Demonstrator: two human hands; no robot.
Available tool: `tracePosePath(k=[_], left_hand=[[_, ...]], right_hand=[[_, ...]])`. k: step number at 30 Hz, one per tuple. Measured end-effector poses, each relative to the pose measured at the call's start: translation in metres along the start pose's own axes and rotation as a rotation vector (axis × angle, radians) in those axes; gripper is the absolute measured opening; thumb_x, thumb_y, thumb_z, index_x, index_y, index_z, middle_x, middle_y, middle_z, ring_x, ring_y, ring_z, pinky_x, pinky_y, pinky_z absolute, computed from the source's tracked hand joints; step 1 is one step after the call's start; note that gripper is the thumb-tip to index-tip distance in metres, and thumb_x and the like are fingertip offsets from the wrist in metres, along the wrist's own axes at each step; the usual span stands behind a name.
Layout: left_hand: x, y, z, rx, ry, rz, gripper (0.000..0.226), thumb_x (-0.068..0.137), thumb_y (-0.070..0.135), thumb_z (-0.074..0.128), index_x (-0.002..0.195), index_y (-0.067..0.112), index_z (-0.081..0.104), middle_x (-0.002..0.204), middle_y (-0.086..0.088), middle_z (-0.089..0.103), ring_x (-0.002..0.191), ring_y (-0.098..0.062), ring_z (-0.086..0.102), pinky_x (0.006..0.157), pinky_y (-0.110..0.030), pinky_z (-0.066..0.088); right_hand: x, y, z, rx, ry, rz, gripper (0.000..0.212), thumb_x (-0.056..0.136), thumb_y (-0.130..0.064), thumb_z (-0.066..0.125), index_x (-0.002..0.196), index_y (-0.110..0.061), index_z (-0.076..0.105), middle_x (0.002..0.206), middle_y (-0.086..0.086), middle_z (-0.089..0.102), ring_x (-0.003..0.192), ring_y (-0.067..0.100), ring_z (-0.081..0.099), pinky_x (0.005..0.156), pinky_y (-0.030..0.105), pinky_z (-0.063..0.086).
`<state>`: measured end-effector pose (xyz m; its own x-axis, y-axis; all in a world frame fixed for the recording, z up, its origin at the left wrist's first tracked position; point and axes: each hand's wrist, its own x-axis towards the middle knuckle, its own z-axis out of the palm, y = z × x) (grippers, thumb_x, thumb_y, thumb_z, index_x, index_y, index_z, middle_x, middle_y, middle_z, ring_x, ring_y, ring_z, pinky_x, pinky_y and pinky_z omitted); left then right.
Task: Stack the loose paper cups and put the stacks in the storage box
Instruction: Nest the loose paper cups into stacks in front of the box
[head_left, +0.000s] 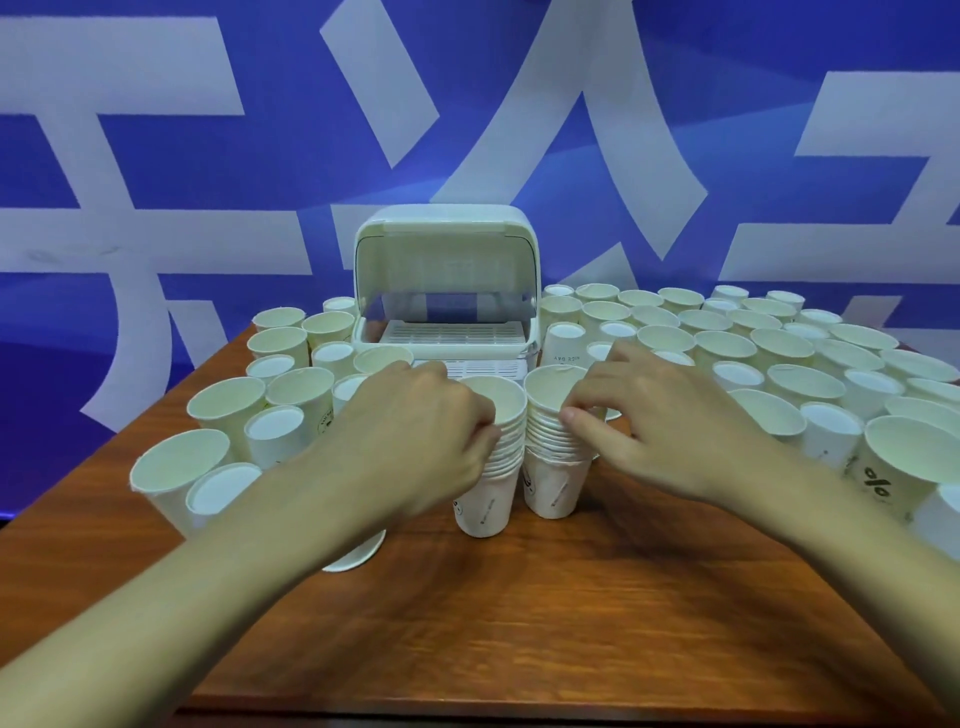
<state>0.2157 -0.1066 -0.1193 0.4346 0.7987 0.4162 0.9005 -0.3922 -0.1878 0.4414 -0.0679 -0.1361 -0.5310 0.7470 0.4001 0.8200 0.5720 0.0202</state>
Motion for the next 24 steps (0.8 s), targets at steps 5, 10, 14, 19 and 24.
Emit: tracePosePath(k=[5, 10, 14, 19, 24], left_hand=[[0.001, -0.003, 0.007, -0.027, -0.007, 0.038, 0.036, 0.096, 0.042, 0.039, 0.083, 0.020, 0.065, 0.078, 0.000, 0.062, 0.085, -0.020, 0.051, 0.063, -0.033, 0.025], [0.005, -0.009, 0.014, -0.096, -0.057, 0.010, 0.035, 0.092, 0.044, 0.040, 0.085, 0.023, 0.068, 0.080, -0.002, 0.063, 0.085, -0.024, 0.054, 0.066, -0.034, 0.046], [0.006, -0.010, 0.016, -0.114, -0.072, 0.007, 0.038, 0.087, 0.045, 0.036, 0.080, 0.022, 0.066, 0.077, -0.002, 0.061, 0.082, -0.025, 0.055, 0.065, -0.036, 0.050], [0.009, -0.016, 0.019, -0.117, -0.094, -0.020, 0.037, 0.087, 0.044, 0.036, 0.074, 0.021, 0.062, 0.076, -0.002, 0.060, 0.081, -0.025, 0.055, 0.067, -0.038, 0.050], [0.014, -0.019, 0.024, -0.116, -0.106, -0.052, 0.032, 0.093, 0.038, 0.043, 0.075, 0.020, 0.063, 0.077, -0.002, 0.062, 0.082, -0.022, 0.051, 0.068, -0.039, 0.050]], right_hand=[[-0.001, 0.001, 0.005, 0.030, -0.025, 0.010, 0.039, 0.094, -0.053, 0.033, 0.094, -0.035, 0.068, 0.085, -0.016, 0.063, 0.092, 0.010, 0.043, 0.067, 0.039, 0.049], [0.000, 0.001, 0.009, 0.046, -0.028, 0.023, 0.039, 0.093, -0.053, 0.033, 0.094, -0.035, 0.068, 0.084, -0.015, 0.061, 0.091, 0.010, 0.042, 0.068, 0.042, 0.051], [0.002, 0.001, 0.011, 0.049, -0.025, 0.018, 0.044, 0.092, -0.054, 0.030, 0.094, -0.034, 0.069, 0.083, -0.014, 0.062, 0.091, 0.011, 0.042, 0.068, 0.043, 0.051], [0.004, 0.001, 0.015, 0.045, -0.012, 0.007, 0.045, 0.093, -0.053, 0.030, 0.094, -0.032, 0.070, 0.082, -0.014, 0.062, 0.090, 0.012, 0.042, 0.068, 0.043, 0.050], [0.009, 0.000, 0.024, 0.039, 0.029, 0.016, 0.048, 0.093, -0.054, 0.028, 0.095, -0.032, 0.071, 0.081, -0.015, 0.061, 0.088, 0.013, 0.041, 0.064, 0.042, 0.050]])
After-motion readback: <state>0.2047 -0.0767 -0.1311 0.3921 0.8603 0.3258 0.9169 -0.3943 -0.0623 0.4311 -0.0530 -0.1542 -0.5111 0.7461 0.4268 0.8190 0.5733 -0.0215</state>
